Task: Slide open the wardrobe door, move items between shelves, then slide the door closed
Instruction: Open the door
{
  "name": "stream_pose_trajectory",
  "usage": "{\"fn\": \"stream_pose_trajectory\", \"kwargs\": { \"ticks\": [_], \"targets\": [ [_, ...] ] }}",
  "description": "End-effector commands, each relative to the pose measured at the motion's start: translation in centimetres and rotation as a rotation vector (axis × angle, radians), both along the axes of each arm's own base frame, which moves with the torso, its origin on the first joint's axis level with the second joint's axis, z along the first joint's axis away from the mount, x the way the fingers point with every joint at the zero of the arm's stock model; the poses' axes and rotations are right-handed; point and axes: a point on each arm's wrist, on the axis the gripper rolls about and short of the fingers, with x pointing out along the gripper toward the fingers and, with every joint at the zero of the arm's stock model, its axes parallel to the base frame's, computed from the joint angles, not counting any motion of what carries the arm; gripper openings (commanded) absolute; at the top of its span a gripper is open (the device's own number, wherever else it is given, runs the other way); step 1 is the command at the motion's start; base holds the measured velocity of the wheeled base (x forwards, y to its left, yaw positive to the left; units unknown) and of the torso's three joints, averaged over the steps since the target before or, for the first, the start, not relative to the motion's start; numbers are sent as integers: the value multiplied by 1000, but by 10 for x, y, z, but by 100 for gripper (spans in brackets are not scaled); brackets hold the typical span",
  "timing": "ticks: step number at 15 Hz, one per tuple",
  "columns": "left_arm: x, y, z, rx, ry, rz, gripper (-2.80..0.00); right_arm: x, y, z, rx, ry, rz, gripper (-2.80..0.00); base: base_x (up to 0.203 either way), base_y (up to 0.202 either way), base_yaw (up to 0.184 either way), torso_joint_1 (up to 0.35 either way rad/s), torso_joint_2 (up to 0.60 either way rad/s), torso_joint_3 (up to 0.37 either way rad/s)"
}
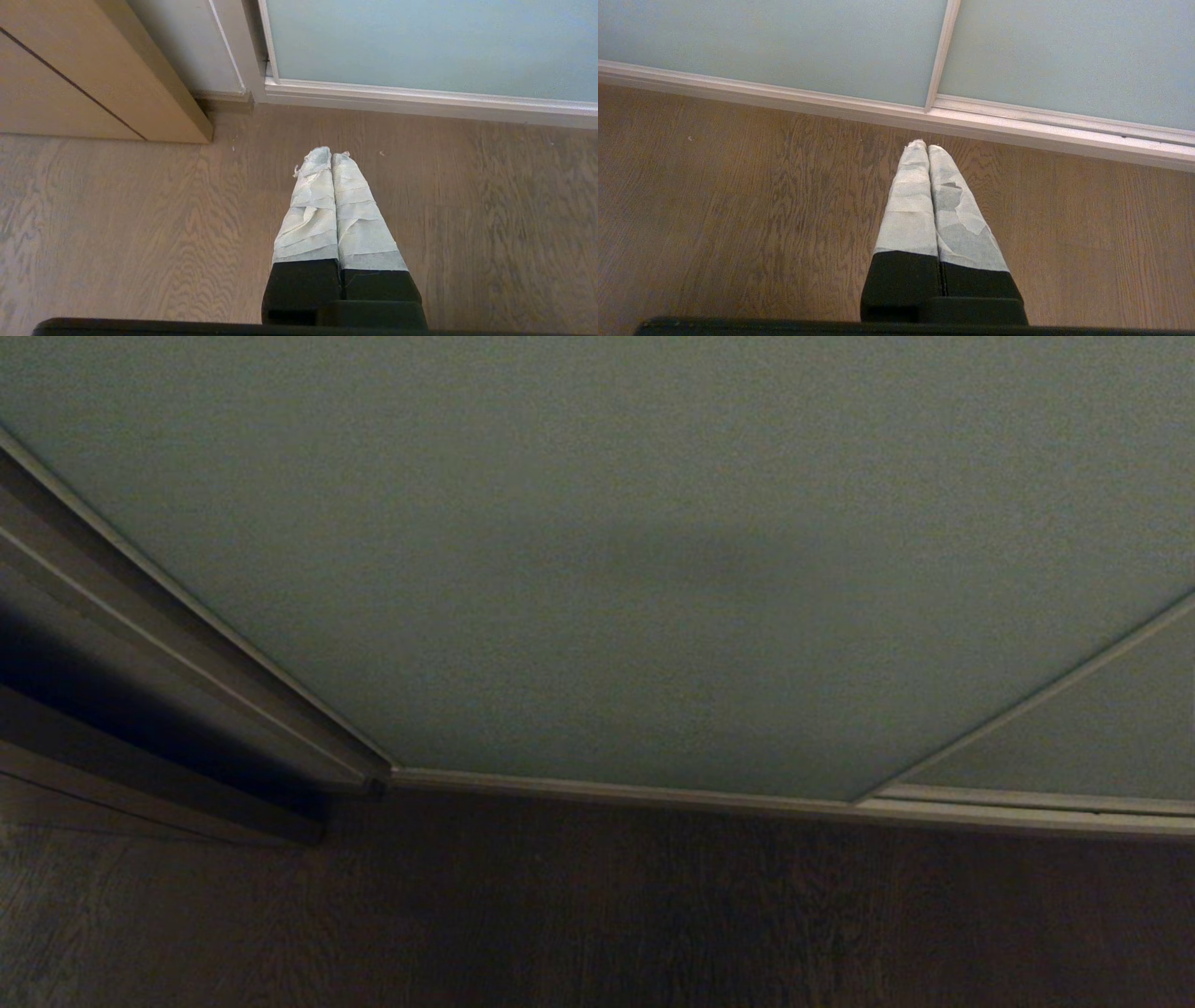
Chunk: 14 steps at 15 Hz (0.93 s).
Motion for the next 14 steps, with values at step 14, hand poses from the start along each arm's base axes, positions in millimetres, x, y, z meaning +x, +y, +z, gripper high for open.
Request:
{"fn": "stream_pose_trajectory", "kwargs": {
  "ticks": [14],
  "targets": [
    [0, 0, 2, 39, -10, 10, -280, 0, 0, 0, -1, 0, 0, -280, 0, 0, 0, 0, 0, 0]
  ]
}}
